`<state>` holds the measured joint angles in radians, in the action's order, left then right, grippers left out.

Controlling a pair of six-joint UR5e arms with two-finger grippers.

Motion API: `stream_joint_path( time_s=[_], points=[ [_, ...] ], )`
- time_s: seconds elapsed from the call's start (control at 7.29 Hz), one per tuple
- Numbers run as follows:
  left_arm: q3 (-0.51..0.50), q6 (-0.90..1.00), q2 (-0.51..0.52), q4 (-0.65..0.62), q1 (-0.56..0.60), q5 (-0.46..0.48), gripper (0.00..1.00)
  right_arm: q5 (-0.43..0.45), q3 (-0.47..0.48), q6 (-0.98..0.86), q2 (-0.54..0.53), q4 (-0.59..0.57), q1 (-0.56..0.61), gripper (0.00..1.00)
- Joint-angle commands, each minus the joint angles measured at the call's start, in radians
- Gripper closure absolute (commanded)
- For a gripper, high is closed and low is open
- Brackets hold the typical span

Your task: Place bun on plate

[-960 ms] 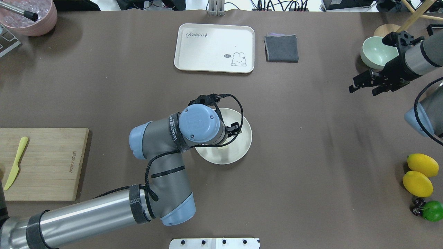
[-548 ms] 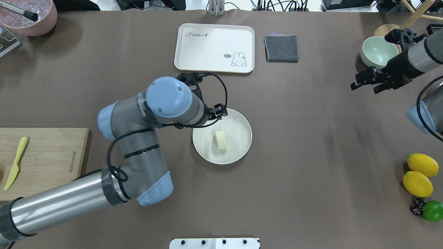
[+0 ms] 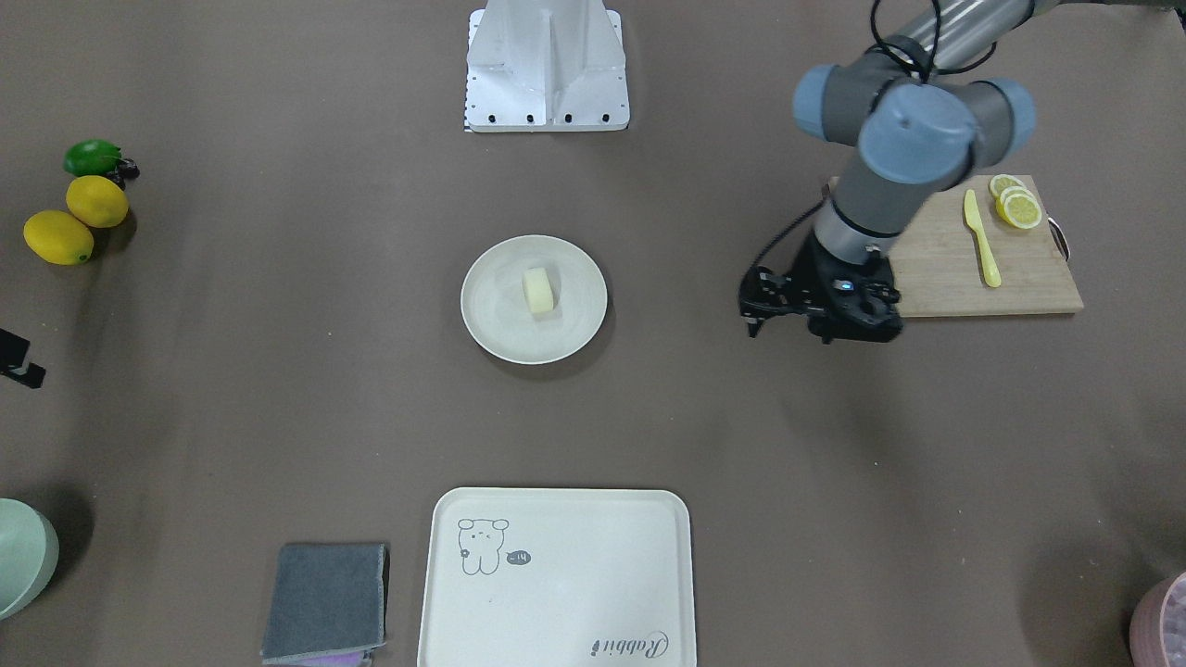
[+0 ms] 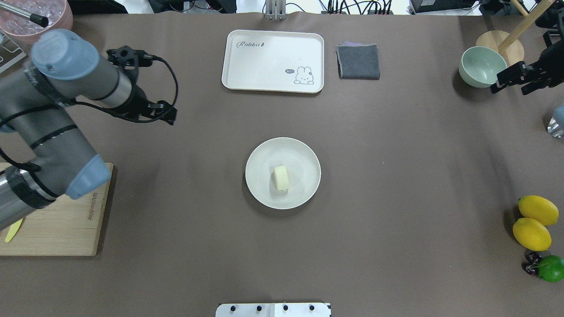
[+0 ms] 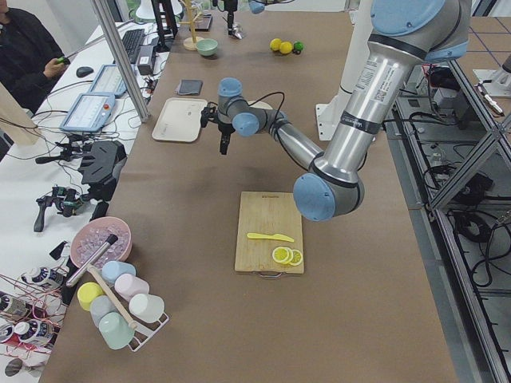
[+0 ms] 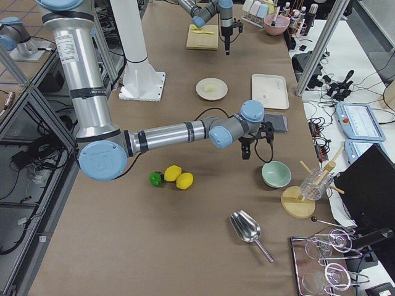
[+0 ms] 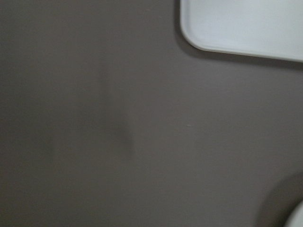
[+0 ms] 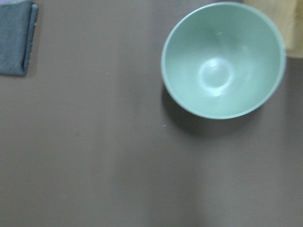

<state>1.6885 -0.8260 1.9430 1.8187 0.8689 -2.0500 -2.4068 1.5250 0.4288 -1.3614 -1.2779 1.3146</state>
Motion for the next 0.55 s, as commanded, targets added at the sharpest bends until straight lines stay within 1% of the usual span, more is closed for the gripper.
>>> stream_joint_path(
  time_s=[0.0, 0.14, 0.27, 0.41],
  points=[
    [-0.045, 0.154, -0.134, 0.002, 0.198, -0.035, 0.02, 0.006, -0.083, -0.302, -0.025, -0.093, 0.153, 0.00],
    [-0.056, 0.273, -0.185, 0.010, 0.314, -0.036, 0.02, 0.006, -0.157, -0.379, -0.025, -0.093, 0.202, 0.00],
    [-0.059, 0.488, -0.222, 0.001, 0.429, -0.041, 0.02, 0.050, -0.204, -0.399, -0.022, -0.090, 0.237, 0.00],
    [-0.102, 0.571, -0.236, -0.005, 0.520, -0.205, 0.02, 0.082, -0.206, -0.406, -0.034, -0.093, 0.242, 0.00]
  ],
)
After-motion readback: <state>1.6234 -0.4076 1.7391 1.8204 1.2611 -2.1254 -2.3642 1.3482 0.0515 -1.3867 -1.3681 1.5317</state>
